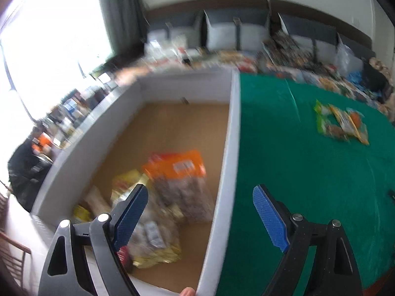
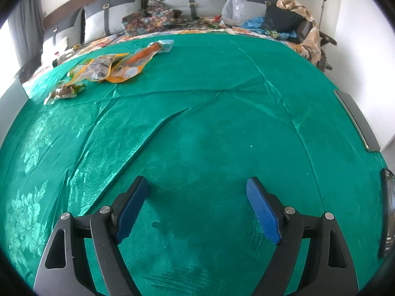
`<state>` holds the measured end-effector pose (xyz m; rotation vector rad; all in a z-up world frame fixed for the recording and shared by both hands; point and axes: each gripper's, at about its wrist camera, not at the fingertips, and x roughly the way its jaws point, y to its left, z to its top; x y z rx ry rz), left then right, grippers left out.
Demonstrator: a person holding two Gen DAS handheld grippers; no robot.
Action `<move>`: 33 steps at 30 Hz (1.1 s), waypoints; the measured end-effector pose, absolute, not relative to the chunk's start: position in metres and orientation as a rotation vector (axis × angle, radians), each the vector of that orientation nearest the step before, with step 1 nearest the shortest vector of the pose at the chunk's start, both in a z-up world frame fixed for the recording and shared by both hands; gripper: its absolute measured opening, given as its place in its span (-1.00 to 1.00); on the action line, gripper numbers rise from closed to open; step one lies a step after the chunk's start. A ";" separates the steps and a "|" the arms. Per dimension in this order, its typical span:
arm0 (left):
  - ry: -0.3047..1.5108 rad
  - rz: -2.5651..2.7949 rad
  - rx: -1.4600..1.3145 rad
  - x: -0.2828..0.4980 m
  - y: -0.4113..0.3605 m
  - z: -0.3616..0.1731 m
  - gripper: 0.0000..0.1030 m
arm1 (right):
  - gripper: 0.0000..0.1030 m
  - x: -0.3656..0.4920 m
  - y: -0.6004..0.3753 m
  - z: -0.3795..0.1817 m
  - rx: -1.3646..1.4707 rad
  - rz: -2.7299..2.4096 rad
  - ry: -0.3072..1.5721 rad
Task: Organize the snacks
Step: 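Withdraw the left tool from the box toward the green-labelled sausage pack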
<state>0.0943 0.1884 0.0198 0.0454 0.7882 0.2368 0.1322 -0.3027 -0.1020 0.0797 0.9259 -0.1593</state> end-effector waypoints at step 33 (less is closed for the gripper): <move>1.165 -0.081 -0.395 0.318 -0.030 -0.065 0.95 | 0.71 0.135 -0.300 -0.104 0.087 -0.141 0.919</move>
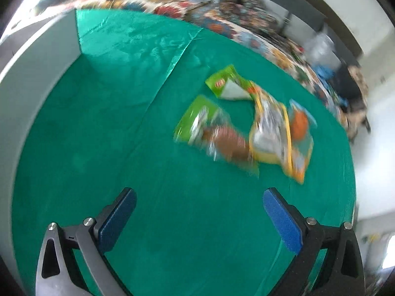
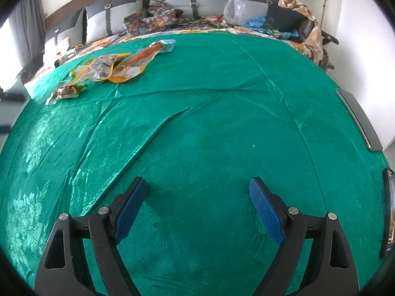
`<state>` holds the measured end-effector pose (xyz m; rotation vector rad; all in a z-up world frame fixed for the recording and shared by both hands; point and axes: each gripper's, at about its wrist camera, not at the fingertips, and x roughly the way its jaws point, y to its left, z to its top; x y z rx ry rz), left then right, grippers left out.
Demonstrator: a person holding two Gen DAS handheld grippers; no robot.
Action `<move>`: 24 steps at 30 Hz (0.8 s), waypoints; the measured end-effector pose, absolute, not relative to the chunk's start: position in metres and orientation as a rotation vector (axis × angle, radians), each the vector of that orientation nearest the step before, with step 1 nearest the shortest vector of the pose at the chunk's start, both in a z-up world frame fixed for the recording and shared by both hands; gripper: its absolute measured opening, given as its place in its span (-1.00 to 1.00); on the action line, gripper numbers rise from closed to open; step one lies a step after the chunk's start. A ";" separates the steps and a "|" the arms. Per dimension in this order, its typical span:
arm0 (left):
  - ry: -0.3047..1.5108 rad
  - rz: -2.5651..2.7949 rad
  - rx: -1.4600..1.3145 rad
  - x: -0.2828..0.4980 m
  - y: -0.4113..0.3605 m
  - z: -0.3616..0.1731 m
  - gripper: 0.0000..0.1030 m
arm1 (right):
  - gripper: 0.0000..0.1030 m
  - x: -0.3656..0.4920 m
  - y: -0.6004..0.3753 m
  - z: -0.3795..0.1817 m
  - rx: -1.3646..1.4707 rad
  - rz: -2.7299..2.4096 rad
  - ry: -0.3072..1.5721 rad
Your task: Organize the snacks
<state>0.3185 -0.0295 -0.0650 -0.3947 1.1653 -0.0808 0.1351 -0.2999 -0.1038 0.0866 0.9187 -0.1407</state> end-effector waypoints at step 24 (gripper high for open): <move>1.104 -0.024 -0.251 0.363 -0.059 -0.097 0.65 | 0.72 0.138 -0.296 -0.106 0.093 -0.132 0.909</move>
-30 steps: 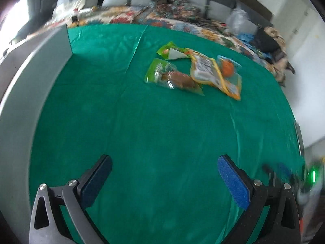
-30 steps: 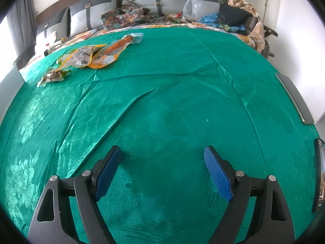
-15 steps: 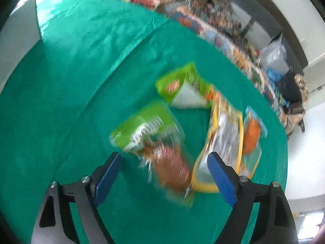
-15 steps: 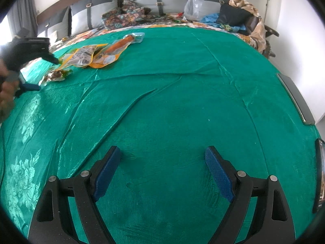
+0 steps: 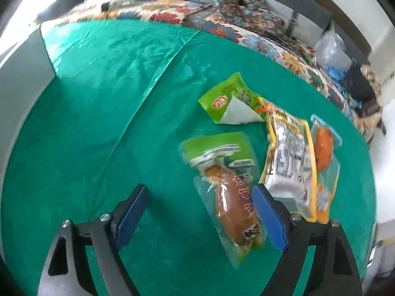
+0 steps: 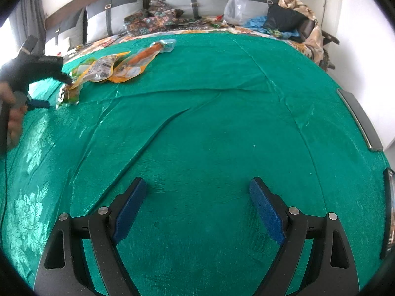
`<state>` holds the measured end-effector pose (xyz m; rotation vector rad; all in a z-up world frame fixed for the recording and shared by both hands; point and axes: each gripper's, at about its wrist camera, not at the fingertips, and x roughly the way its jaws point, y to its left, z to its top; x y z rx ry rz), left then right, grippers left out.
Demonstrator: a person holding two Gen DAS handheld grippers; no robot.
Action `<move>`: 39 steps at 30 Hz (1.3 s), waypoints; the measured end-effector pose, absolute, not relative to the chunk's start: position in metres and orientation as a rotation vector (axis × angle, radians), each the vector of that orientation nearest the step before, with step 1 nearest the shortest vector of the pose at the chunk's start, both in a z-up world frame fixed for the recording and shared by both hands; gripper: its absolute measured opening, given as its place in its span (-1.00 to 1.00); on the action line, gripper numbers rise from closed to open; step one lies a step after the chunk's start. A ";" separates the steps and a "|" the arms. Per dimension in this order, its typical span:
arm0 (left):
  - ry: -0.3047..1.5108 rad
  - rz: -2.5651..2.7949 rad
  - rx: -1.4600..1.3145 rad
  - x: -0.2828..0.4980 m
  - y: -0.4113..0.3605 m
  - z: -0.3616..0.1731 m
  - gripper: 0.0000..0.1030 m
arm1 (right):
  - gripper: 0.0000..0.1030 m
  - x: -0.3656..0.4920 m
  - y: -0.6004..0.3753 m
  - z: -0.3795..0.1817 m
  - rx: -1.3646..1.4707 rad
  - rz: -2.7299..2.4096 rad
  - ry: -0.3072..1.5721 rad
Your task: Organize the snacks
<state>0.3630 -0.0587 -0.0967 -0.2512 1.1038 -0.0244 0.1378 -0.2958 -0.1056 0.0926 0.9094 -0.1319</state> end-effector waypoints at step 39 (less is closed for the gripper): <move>0.946 -0.169 0.079 0.187 0.013 -0.114 1.00 | 0.72 0.136 -0.295 -0.106 0.100 -0.123 0.893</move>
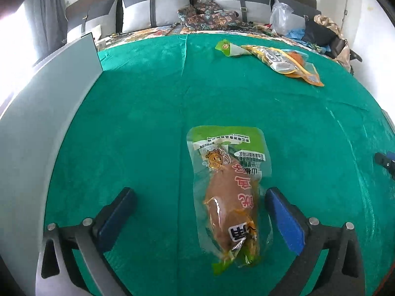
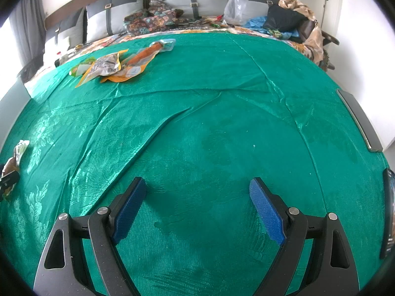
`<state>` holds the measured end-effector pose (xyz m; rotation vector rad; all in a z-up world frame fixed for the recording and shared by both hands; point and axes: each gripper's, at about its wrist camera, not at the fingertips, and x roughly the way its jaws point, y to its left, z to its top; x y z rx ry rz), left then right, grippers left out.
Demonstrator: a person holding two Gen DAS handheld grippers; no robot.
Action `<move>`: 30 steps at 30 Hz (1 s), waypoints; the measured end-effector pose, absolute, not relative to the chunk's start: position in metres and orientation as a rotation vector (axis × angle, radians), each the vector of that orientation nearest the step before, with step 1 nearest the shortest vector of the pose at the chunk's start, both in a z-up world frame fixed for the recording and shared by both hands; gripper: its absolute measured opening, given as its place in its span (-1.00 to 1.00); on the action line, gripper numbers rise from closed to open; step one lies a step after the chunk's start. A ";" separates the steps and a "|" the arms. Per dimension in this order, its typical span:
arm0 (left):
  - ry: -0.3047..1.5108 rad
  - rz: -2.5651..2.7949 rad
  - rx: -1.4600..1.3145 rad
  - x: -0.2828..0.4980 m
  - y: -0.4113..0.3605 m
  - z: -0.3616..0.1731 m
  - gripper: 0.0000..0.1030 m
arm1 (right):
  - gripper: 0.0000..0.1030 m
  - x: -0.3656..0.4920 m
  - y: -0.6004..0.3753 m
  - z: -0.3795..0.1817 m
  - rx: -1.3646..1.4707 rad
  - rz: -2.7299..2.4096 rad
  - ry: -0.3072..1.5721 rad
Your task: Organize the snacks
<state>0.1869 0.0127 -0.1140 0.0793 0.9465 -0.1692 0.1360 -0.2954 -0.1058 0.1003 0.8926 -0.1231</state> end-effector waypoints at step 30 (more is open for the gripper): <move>0.945 -0.169 0.078 0.185 0.013 -0.115 1.00 | 0.73 0.159 -0.283 -0.095 0.068 -0.051 0.909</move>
